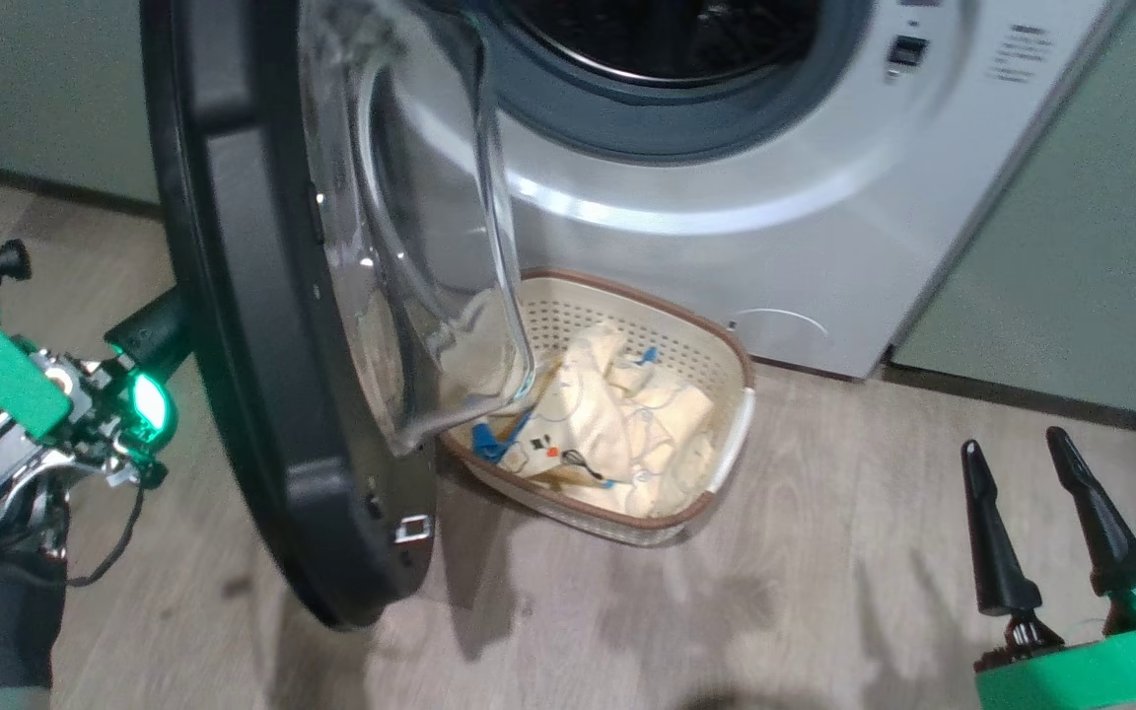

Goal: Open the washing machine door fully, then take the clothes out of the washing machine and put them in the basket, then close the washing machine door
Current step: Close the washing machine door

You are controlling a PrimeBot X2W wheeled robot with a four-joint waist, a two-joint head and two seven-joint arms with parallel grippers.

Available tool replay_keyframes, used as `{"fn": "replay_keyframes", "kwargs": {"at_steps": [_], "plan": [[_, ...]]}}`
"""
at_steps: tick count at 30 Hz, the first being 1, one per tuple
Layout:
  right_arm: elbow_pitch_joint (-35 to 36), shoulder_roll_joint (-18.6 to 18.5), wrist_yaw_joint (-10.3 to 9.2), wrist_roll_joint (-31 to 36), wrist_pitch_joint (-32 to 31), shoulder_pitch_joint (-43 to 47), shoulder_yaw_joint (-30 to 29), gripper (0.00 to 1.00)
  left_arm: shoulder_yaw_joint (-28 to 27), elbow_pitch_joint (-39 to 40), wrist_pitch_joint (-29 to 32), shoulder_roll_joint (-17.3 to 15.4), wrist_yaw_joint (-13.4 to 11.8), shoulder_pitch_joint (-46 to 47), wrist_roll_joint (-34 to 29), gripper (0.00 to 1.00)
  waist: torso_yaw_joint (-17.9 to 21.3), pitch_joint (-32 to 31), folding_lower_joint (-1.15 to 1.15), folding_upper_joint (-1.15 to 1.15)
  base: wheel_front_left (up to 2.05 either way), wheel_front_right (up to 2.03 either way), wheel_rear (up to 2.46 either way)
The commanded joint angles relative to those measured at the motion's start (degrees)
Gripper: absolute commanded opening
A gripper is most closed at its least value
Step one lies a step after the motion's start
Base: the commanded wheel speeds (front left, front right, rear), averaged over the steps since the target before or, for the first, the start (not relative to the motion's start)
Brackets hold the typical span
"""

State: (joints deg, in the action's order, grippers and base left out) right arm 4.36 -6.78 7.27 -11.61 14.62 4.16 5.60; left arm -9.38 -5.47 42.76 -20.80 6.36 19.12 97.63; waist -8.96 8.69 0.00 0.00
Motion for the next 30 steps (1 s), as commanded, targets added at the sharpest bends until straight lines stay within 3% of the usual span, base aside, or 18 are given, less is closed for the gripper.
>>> {"fn": "replay_keyframes", "kwargs": {"at_steps": [1, 18, 30], "plan": [[1.89, -0.05, 0.22, -0.17, 0.38, -2.57, 0.94, 1.00, -2.16, 2.36, 0.04, -1.84, -0.12, 2.53, -0.11, 0.00, 2.41, 0.29, 0.00, 0.00, 0.00, 0.00, 0.00], [1.85, 1.51, 0.22, -0.59, 0.38, -4.62, 1.43, 1.00, -1.05, -0.23, -2.96, -0.52, -0.02, 7.49, -3.12, 0.00, 12.17, 2.00, 0.00, 0.00, 0.00, 0.00, 0.00], [1.41, 2.34, 0.22, -0.87, 0.38, -5.71, 2.10, 1.00, 0.48, -6.18, -5.53, 1.28, 0.48, 14.29, -5.31, 0.00, 16.77, 2.36, 0.00, 0.00, 0.00, 0.00, 0.00]]}}
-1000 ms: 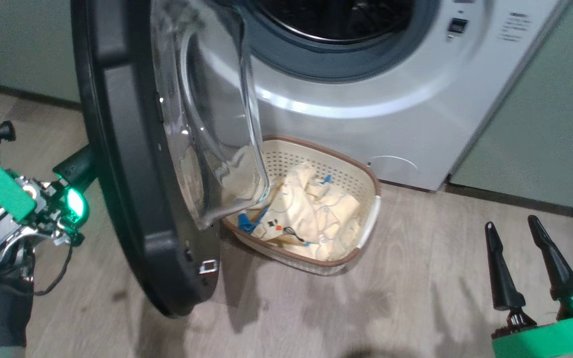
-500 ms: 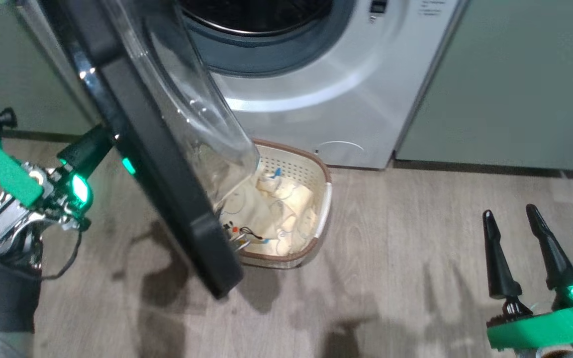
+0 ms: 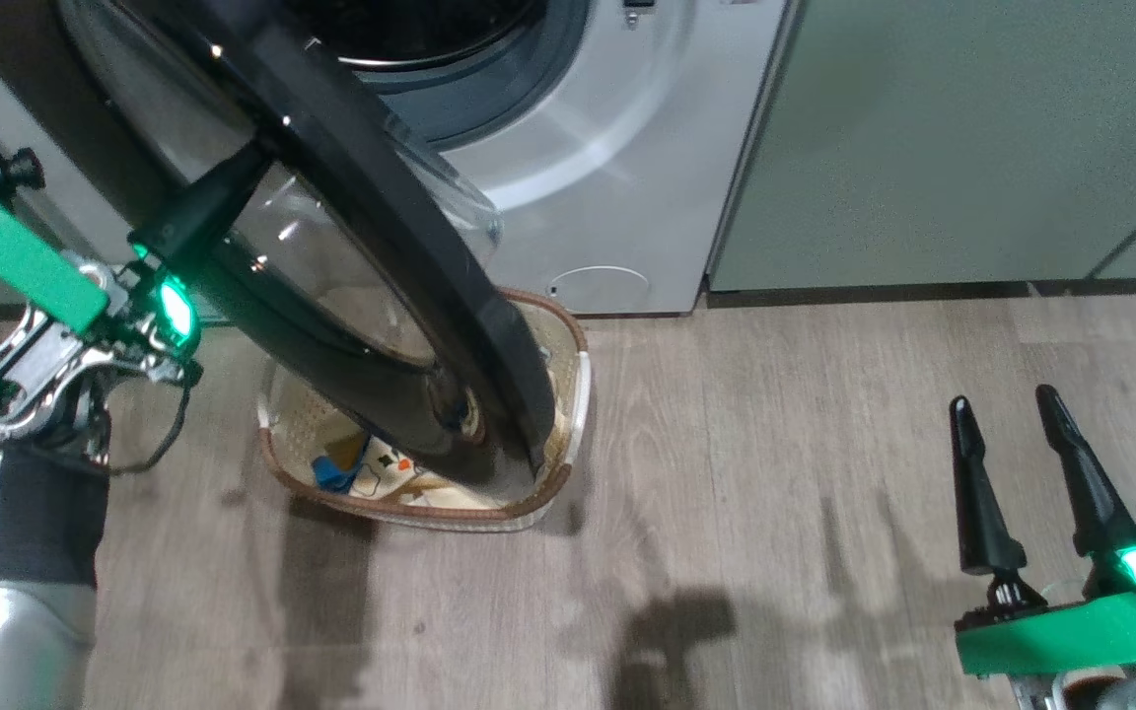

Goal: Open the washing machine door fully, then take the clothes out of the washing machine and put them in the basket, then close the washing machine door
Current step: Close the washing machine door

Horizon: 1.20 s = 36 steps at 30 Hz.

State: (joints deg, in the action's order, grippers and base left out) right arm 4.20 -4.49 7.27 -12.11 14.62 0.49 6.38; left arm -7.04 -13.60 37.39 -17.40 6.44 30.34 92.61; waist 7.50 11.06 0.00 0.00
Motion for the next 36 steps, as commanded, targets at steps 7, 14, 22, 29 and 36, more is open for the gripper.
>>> {"fn": "replay_keyframes", "kwargs": {"at_steps": [7, 14, 22, 29, 36], "plan": [[1.24, 0.23, 0.22, -0.53, 0.38, -2.46, 1.91, 1.00, -1.91, -2.46, -1.73, -1.59, 0.74, 6.26, -1.16, 0.00, 2.24, -0.26, 0.00, 0.00, 0.00, 0.00, 0.00], [1.33, 0.34, 0.22, -0.59, 0.38, -2.41, 1.71, 1.00, -1.99, -4.52, -1.84, -1.15, 0.96, 7.02, -1.11, 0.00, 2.46, -0.45, 0.00, 0.00, 0.00, 0.00, 0.00], [1.56, 0.47, 0.22, -0.31, 0.38, -1.58, 0.64, 1.00, -2.89, -4.38, -1.84, -0.94, 1.02, 4.81, -0.69, 0.00, 0.80, -1.06, 0.00, 0.00, 0.00, 0.00, 0.00], [1.86, 0.54, 0.22, 0.04, 0.38, -0.88, -0.82, 1.00, -5.20, -0.54, -3.35, 0.25, 1.03, -0.28, -0.05, 0.00, -1.54, -1.53, 0.00, 0.00, 0.00, 0.00, 0.00], [1.94, 0.62, 0.22, 0.20, 0.38, -0.31, -1.13, 1.00, -7.13, 4.38, -5.30, 2.29, 1.04, -7.31, -0.50, 0.00, -3.26, -2.34, 0.00, 0.00, 0.00, 0.00, 0.00]]}}
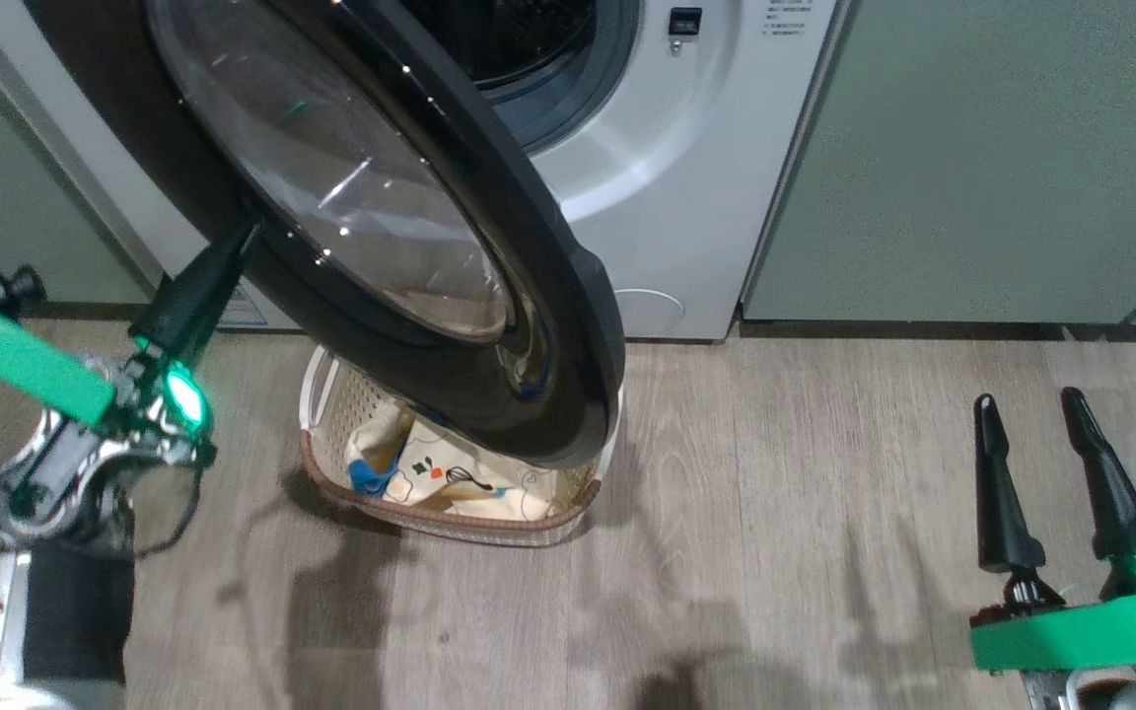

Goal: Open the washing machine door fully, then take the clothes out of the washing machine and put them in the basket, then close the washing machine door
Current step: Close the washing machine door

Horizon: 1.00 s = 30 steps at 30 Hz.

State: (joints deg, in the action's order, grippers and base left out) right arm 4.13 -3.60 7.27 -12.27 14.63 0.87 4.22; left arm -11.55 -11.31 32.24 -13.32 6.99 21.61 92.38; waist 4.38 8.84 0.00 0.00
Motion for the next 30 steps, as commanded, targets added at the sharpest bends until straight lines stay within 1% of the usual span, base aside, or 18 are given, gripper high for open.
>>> {"fn": "replay_keyframes", "kwargs": {"at_steps": [1, 2, 3, 12, 17, 18, 20, 22, 25, 26, 30], "plan": [[1.99, -0.26, 0.22, 0.34, 0.37, -0.64, 1.03, 1.00, -2.85, 2.82, -0.47, -1.34, 0.49, 0.50, -0.27, 0.31, -0.27, -0.22, 0.00, 0.00, 0.00, 0.00, 0.00], [1.98, -0.25, 0.22, 0.34, 0.37, -0.59, 1.03, 1.00, -3.12, 3.47, -1.00, -1.00, 0.49, -0.40, -0.53, 0.71, -0.39, -0.29, 0.00, 0.00, 0.00, 0.00, 0.00], [1.98, -0.23, 0.22, 0.37, 0.37, -0.55, 1.02, 1.00, -3.33, 4.01, -1.68, -0.74, 0.49, -1.26, -1.07, 1.00, -0.50, -0.34, 0.00, 0.00, 0.00, 0.00, 0.00], [2.01, -0.26, 0.22, 0.40, 0.37, -0.28, 0.94, 1.00, -4.84, 7.31, -8.01, 2.03, 0.49, -6.46, -5.11, 1.00, -1.00, -0.94, 0.00, 0.00, 0.00, 0.00, 0.00], [2.15, -0.62, 0.22, 0.49, 0.37, -0.15, 0.92, 1.00, -5.14, 10.57, -13.99, 2.34, 0.49, -8.47, -11.10, 1.00, -1.38, -1.30, 0.00, 0.00, 0.00, 0.00, 0.00], [2.21, -0.82, 0.22, 0.59, 0.37, -0.14, 0.94, 1.00, -4.61, 12.84, -17.77, 1.32, 0.49, -9.90, -16.88, 1.00, -1.51, -1.42, 0.00, 0.00, 0.00, 0.00, 0.00], [2.26, -1.14, 0.22, 0.88, 0.37, -0.11, 1.10, 1.00, -4.71, 14.85, -22.55, 1.69, 0.49, -11.35, -21.88, 1.00, -1.57, -1.61, 0.00, 0.00, 0.00, 0.00, 0.00], [2.22, -1.28, 0.22, 0.85, 0.37, -0.01, 1.10, 1.00, -4.47, 16.45, -26.87, 0.97, 0.05, -13.43, -29.31, 1.00, -1.63, -1.85, 0.00, 0.00, 0.00, 0.00, 0.00], [2.27, -1.45, 0.22, 0.87, 0.37, 0.36, 1.08, 1.00, -2.62, 18.82, -31.41, 0.02, -2.51, -16.98, -40.68, 1.00, -1.78, -2.20, 0.00, 0.00, 0.00, 0.00, 0.00], [2.27, -1.45, 0.22, 0.87, 0.37, 0.36, 1.08, 1.00, -2.62, 18.82, -31.41, 0.02, -2.51, -16.98, -40.68, 1.00, -1.78, -2.20, 0.00, 0.00, 0.00, 0.00, 0.00], [2.15, -1.75, 0.22, 0.96, 0.37, 1.08, 1.38, 1.00, -0.19, 21.70, -36.73, -0.87, -7.06, -21.78, -54.60, 1.00, -1.99, -2.79, 0.00, 0.00, 0.00, 0.00, 0.00]]}}
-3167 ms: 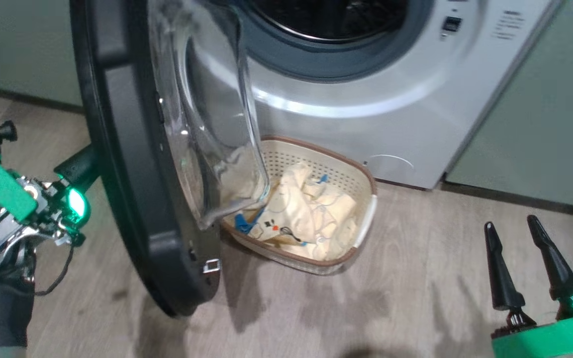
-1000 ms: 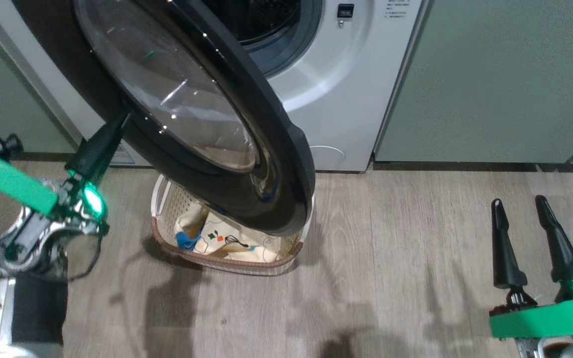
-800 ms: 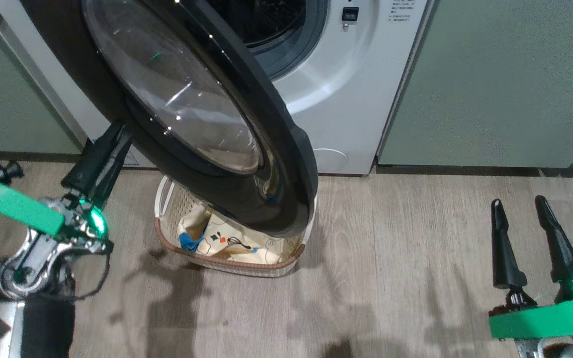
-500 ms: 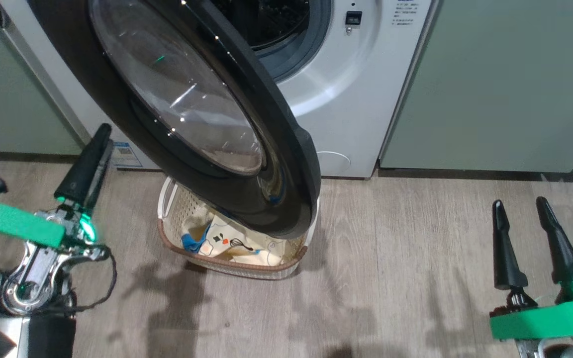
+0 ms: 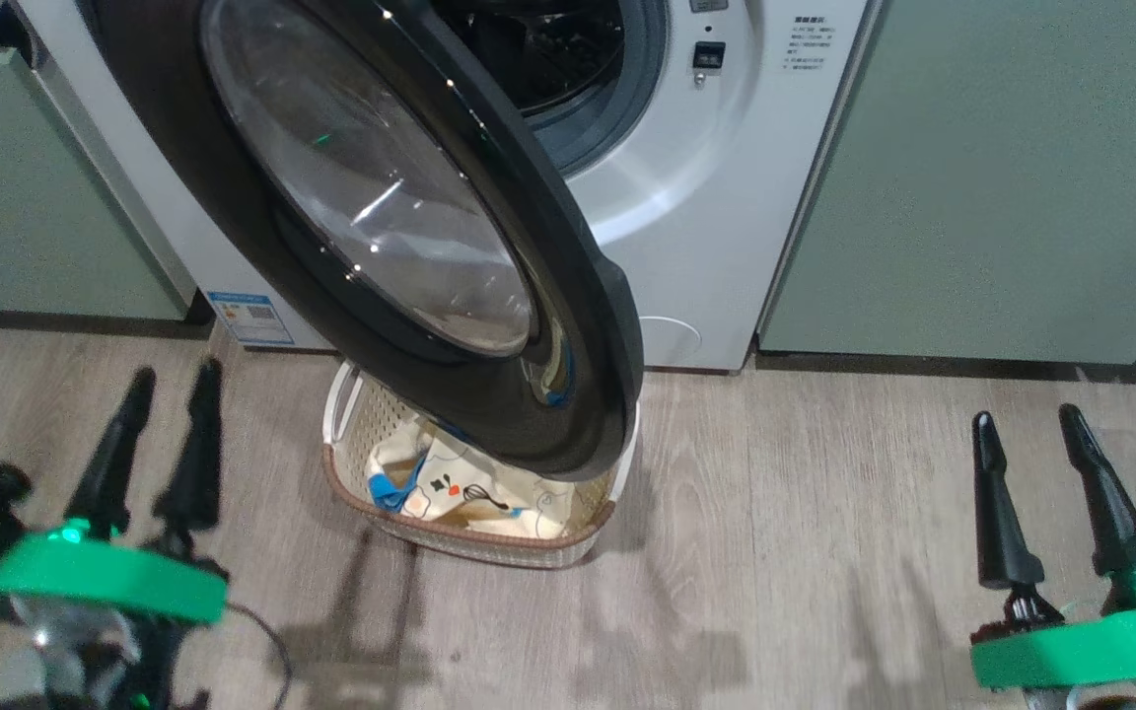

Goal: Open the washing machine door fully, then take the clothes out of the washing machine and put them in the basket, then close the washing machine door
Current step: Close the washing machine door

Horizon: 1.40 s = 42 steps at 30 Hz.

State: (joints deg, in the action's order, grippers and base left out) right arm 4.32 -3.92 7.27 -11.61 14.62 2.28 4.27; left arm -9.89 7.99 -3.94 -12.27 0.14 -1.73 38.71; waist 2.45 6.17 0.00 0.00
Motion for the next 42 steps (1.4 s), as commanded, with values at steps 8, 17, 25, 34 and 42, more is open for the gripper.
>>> {"fn": "replay_keyframes", "kwargs": {"at_steps": [8, 17, 25, 34, 42], "plan": [[1.57, -2.11, 0.22, 0.74, 0.38, 1.92, 1.61, 1.00, 4.29, 4.89, -5.00, -1.06, -6.45, -5.87, -16.82, 1.00, -0.91, -1.56, 0.00, 0.00, 0.00, 0.00, 0.00], [1.13, -2.39, 0.22, 0.94, 0.38, 4.07, 2.65, 1.00, 7.08, 4.16, -5.70, 0.13, -8.99, -8.36, -20.97, 1.00, -0.63, -3.47, 0.00, 0.00, 0.00, 0.00, 0.00], [0.92, -2.19, 0.22, 0.70, 0.38, 4.86, 3.54, 1.00, 7.42, 4.35, -5.52, 0.14, -9.82, -9.34, -21.50, 1.00, 0.14, -4.09, 0.00, 0.00, 0.00, 0.00, 0.00], [0.50, -2.06, 0.22, 0.57, 0.38, 4.98, 3.66, 1.00, 7.67, 4.86, -5.18, -0.06, -10.73, -9.23, -22.07, 1.00, 0.24, -4.11, 0.00, 0.00, 0.00, 0.00, 0.00], [0.46, -1.99, 0.22, 0.53, 0.38, 4.81, 3.63, 1.00, 7.86, 5.27, -5.18, -0.02, -11.26, -9.15, -22.18, 1.00, 0.23, -4.04, 0.00, 0.00, 0.00, 0.00, 0.00]]}}
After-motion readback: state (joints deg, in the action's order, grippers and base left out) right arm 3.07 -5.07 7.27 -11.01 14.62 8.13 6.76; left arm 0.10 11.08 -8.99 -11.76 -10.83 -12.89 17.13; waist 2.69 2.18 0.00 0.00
